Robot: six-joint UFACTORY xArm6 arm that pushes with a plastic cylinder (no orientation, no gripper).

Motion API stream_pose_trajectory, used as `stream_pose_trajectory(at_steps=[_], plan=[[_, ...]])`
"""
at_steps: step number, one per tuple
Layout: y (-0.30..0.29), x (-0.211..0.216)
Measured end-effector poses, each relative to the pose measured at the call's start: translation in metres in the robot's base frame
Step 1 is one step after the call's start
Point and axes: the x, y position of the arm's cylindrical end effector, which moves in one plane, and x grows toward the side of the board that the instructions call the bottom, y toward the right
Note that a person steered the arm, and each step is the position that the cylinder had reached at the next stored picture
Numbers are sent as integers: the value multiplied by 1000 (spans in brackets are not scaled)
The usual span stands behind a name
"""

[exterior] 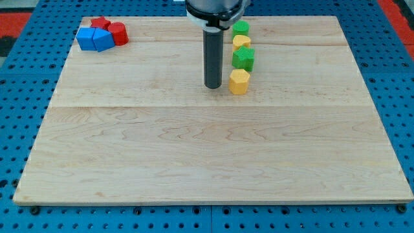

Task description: Push the yellow hexagon closer to the green star

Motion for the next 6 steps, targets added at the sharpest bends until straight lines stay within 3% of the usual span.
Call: stream_pose_trajectory(at_steps=[3,4,5,6], plan=[[33,0],[26,44],[58,45],[59,18]])
